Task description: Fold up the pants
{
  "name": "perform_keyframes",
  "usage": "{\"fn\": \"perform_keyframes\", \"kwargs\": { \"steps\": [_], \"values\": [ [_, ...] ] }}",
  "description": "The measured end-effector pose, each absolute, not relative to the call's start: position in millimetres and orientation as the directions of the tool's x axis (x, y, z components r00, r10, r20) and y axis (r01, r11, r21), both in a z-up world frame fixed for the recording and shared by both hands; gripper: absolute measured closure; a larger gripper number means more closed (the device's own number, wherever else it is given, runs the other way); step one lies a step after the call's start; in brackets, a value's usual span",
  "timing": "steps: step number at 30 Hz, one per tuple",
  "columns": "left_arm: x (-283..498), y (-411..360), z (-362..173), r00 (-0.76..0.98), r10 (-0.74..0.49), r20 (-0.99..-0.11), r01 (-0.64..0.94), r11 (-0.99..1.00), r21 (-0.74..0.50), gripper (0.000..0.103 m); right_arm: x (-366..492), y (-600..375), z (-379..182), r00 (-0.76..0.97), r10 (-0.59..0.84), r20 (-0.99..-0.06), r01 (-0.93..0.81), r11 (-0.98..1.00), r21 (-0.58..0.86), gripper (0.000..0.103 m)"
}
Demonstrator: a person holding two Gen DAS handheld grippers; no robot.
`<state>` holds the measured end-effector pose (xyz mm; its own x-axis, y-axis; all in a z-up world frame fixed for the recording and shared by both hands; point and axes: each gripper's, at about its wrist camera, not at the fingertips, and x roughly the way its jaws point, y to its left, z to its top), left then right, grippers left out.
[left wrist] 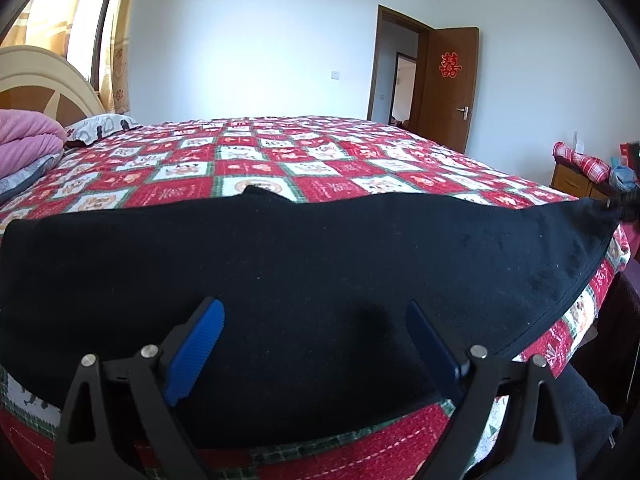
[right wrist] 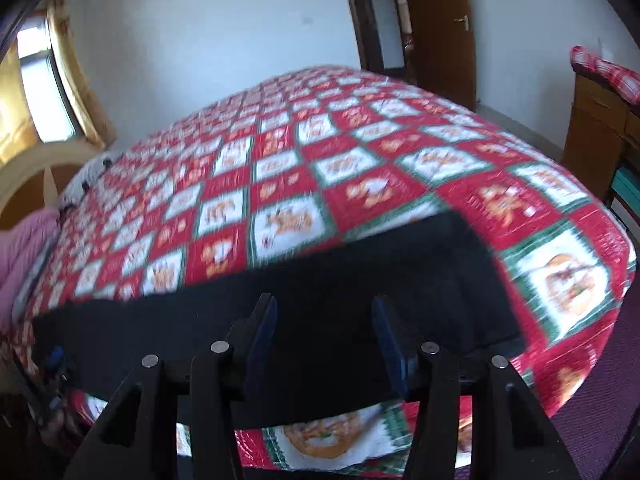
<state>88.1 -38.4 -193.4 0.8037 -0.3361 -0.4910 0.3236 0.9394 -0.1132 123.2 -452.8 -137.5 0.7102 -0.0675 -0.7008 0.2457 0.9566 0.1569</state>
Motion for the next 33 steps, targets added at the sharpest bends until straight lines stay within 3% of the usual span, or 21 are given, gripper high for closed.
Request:
{"fn": "perform_keyframes", "kwargs": {
  "steps": [9,14,18,24,30,33],
  "values": [
    [89,-43,-194,0.796,-0.334,-0.504,0.329,0.939,-0.103,0.002,108,-450,-155,0.707,-0.116,-0.697,0.243,0.966,0.086,0.051],
    [92,-38,-191,0.788,-0.336,-0.516,0.315,0.940,-0.131,0.002,110,-422,-148,0.689,-0.223,-0.689,0.302,0.953,-0.006,0.051],
    [94,-26,-184,0.794,-0.292,-0.533,0.269,0.955,-0.124,0.002,119,-374,-152,0.713,-0.170,-0.681,0.198,0.979,-0.037,0.051],
    [93,26,-170,0.848,-0.186,-0.496,0.149,0.982,-0.114,0.002,143,-336,-195,0.641,-0.145,-0.754,0.089,0.989,-0.115,0.050],
    [107,89,-174,0.855,-0.052,-0.516,-0.041,0.985,-0.167,0.002,127,-364,-176,0.681,-0.058,-0.730,0.133,0.990,0.046,0.050],
    [112,107,-181,0.846,-0.004,-0.532,-0.096,0.983,-0.159,0.002,114,-393,-161,0.711,-0.085,-0.698,0.222,0.969,0.108,0.050]
  ]
}}
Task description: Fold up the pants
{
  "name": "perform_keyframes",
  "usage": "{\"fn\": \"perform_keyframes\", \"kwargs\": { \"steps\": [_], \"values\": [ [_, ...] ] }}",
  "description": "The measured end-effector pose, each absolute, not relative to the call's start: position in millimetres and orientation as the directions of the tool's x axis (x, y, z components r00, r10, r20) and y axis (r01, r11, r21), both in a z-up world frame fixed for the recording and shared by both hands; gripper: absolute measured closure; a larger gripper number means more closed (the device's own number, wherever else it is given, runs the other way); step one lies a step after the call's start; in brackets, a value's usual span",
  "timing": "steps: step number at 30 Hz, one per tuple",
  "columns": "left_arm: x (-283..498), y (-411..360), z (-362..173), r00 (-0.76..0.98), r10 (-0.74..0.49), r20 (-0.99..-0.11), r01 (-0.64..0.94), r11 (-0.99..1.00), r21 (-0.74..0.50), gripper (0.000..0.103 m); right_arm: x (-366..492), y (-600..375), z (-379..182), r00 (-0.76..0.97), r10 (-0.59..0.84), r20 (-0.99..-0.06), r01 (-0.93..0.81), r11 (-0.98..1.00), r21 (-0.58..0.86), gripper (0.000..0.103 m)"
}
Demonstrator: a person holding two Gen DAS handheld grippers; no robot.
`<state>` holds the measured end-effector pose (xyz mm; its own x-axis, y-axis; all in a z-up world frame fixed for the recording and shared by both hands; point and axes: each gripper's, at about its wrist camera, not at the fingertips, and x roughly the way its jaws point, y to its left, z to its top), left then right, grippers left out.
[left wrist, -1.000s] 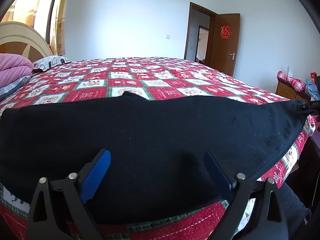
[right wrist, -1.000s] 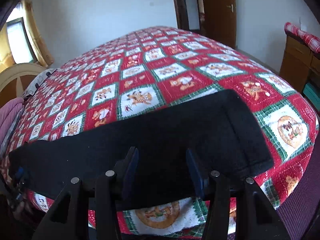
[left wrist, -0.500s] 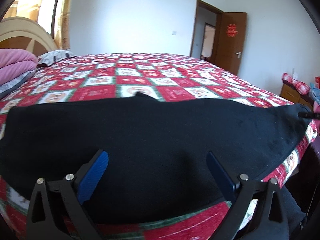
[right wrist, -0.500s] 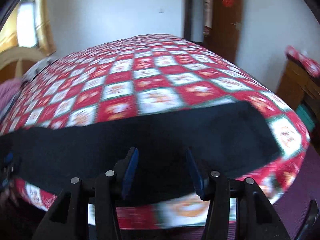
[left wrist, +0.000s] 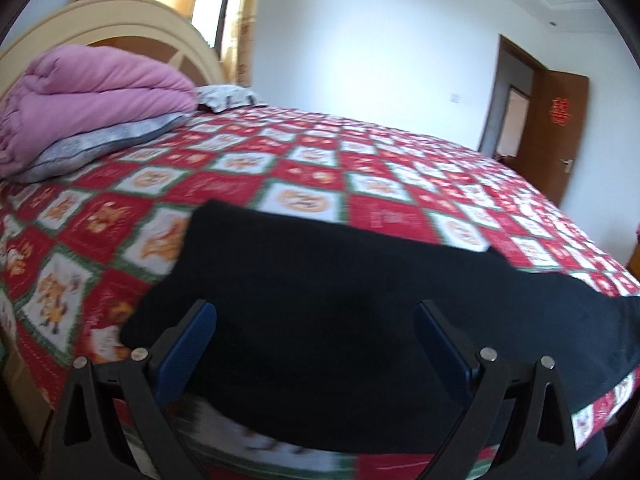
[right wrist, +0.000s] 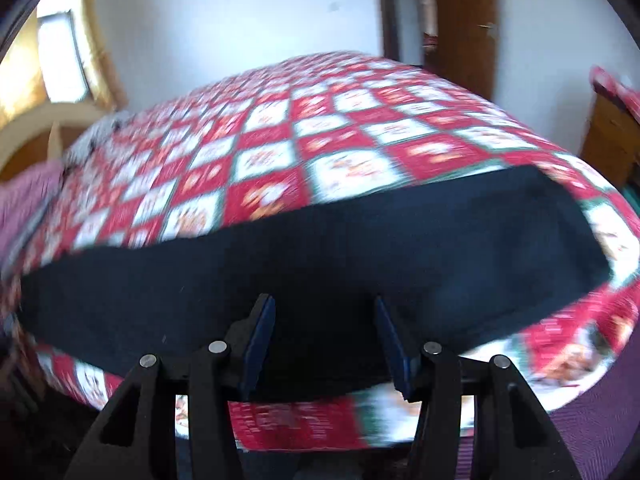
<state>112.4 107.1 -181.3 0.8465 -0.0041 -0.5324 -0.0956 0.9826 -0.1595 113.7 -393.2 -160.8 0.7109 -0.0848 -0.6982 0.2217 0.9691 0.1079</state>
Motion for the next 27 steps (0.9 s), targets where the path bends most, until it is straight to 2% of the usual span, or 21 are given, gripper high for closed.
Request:
{"fn": "perform_keyframes", "kwargs": {
  "steps": [5,9,14,17,20,22,24,27],
  "values": [
    [113,120,-195,0.845,0.063,-0.530,-0.145,0.983,-0.115,0.001,79,-467,-133,0.756,-0.197,-0.625,0.425,0.873,0.239,0.050],
    [113,109,-201,0.845,0.111,-0.523,-0.151,0.988,-0.035,0.000,59,-505,-129,0.758,-0.222,-0.613,0.491,0.813,0.313,0.050],
    [112,115,-201,0.853,0.096,-0.513,-0.146,0.987,-0.059,0.000,58,-522,-144,0.751,-0.204,-0.628,0.509,0.785,0.354,0.050],
    [111,116,-200,0.854,0.096,-0.512,-0.147,0.987,-0.061,0.000,57,-520,-146,0.767,-0.203,-0.609,0.490,0.798,0.351,0.050],
    [108,119,-196,0.857,0.116,-0.501,-0.172,0.983,-0.067,0.000,55,-519,-141,0.815,-0.139,-0.563,0.426,0.802,0.418,0.050],
    [106,127,-195,0.857,0.144,-0.495,-0.207,0.976,-0.073,0.000,57,-518,-139,0.810,-0.146,-0.568,0.427,0.810,0.402,0.050],
    [107,140,-199,0.843,0.167,-0.512,-0.249,0.964,-0.096,0.000,58,-523,-146,0.783,-0.175,-0.597,0.470,0.795,0.383,0.050],
    [107,162,-210,0.825,0.144,-0.546,-0.292,0.937,-0.194,0.000,58,-529,-151,0.790,-0.166,-0.590,0.473,0.777,0.416,0.050]
  ]
}}
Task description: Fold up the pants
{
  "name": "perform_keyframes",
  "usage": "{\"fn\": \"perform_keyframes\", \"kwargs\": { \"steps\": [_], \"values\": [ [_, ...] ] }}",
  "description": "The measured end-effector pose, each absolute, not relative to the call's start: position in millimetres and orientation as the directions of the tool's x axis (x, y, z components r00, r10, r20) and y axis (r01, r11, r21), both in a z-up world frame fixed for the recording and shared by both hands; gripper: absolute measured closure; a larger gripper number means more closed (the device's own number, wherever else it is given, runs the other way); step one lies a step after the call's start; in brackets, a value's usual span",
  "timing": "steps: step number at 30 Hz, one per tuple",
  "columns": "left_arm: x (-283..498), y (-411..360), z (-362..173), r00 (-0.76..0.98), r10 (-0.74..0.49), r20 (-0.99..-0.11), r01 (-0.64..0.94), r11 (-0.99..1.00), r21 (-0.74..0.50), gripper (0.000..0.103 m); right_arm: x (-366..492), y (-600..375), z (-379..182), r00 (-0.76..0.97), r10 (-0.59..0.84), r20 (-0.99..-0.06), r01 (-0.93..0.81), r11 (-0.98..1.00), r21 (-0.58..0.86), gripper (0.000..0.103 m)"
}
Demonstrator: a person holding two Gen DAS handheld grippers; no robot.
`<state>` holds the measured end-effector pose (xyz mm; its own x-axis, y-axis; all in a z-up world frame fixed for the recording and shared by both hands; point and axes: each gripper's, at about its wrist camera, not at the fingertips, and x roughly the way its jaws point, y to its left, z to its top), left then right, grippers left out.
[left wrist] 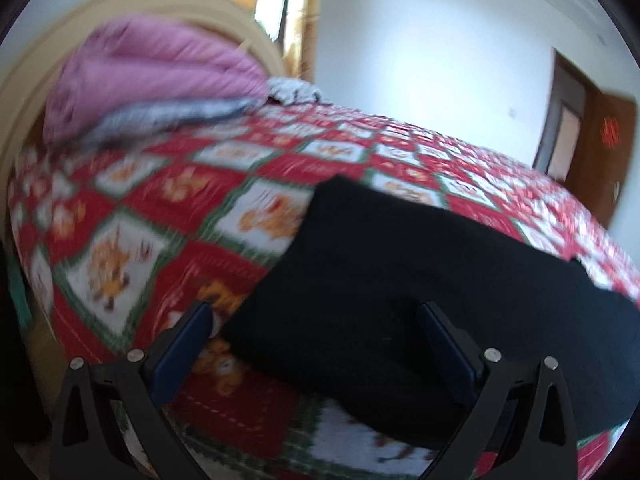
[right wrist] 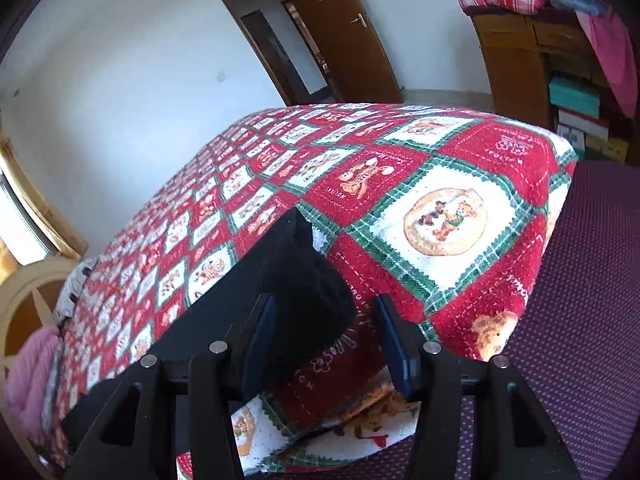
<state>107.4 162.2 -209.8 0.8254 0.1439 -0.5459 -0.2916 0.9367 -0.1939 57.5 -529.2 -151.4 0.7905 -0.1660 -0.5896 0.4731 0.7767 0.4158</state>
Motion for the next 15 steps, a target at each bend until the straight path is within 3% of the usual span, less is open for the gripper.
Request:
{"fn": "perform_keyframes", "kwargs": {
  "steps": [5,9,15],
  "values": [
    [108,159,-210,0.828,0.150,-0.540,-0.292,0.938,-0.188,0.000,64,-515,-154,0.807,-0.118,-0.579,0.426,0.794,0.433,0.057],
    [106,166,-209,0.832,0.163,-0.530,-0.307,0.931,-0.197,0.000,60,-528,-159,0.822,-0.094,-0.562,0.425,0.758,0.495,0.083],
    [106,169,-213,0.830,0.161,-0.534,-0.308,0.930,-0.198,0.000,59,-543,-172,0.878,0.057,-0.476,0.310,0.689,0.655,0.087]
  ]
}}
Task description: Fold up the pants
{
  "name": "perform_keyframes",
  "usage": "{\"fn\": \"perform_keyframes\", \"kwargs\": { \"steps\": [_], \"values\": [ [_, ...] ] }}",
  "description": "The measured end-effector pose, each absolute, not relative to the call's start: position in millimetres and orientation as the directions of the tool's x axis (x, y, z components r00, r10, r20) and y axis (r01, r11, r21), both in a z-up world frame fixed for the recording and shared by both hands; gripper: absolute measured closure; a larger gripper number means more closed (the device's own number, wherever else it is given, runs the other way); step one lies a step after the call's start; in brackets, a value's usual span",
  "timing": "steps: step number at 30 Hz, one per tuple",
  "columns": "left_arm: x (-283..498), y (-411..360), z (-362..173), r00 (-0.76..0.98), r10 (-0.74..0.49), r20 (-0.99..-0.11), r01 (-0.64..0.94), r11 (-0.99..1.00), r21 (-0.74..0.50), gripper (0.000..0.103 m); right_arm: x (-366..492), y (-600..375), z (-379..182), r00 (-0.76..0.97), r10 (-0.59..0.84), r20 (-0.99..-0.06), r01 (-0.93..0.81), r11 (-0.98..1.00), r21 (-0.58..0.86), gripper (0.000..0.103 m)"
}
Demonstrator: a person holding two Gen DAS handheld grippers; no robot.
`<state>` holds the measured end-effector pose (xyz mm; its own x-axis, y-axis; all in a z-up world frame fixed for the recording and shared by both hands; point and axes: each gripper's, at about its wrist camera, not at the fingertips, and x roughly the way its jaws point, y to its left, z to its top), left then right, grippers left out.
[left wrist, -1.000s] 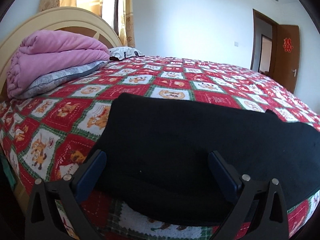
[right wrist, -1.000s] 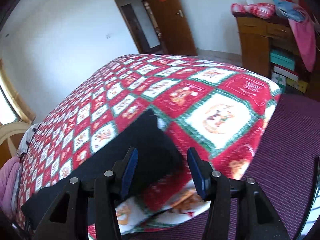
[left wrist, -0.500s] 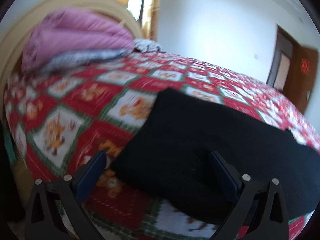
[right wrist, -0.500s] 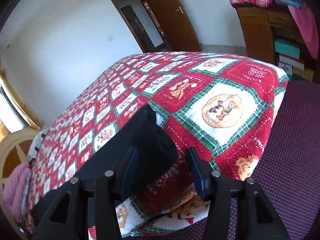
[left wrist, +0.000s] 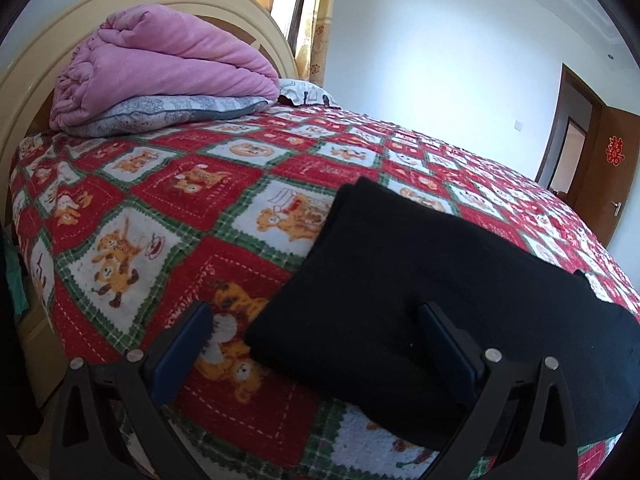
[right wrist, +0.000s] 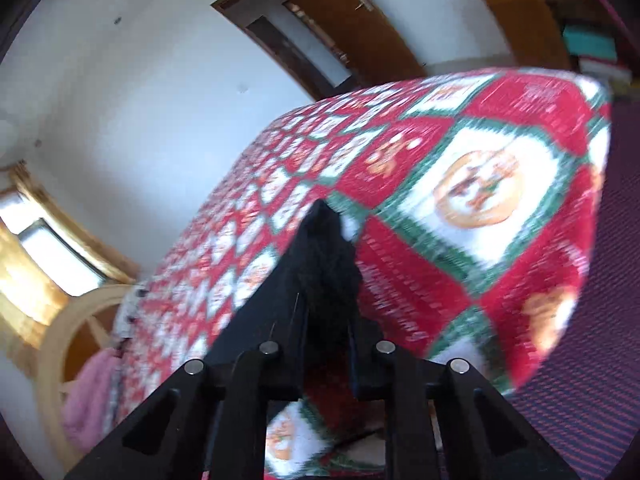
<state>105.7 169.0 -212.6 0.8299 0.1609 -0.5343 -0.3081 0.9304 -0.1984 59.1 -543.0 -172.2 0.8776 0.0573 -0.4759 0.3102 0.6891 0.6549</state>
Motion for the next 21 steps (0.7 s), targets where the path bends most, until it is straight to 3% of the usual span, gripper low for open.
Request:
{"fn": "perform_keyframes", "kwargs": {
  "steps": [2,11,12,21],
  "values": [
    [105,170,-213,0.832,0.158,-0.532,-0.307,0.930,-0.203,0.000,66,-542,-180,0.882,0.109,-0.458,0.279,0.663,0.694,0.087],
    [106,169,-212,0.833,0.161,-0.530,-0.308,0.930,-0.202,0.000,59,-555,-187,0.908,0.076,-0.413,0.289,0.598,0.747,0.088],
    [106,168,-212,0.833,0.162,-0.529,-0.308,0.930,-0.202,0.000,59,-554,-187,0.907,0.074,-0.415,0.292,0.599,0.746,0.093],
    [106,167,-214,0.832,0.152,-0.533,-0.303,0.930,-0.208,0.000,67,-494,-126,0.903,-0.049,-0.427,0.266,0.844,0.466,0.096]
  ]
}}
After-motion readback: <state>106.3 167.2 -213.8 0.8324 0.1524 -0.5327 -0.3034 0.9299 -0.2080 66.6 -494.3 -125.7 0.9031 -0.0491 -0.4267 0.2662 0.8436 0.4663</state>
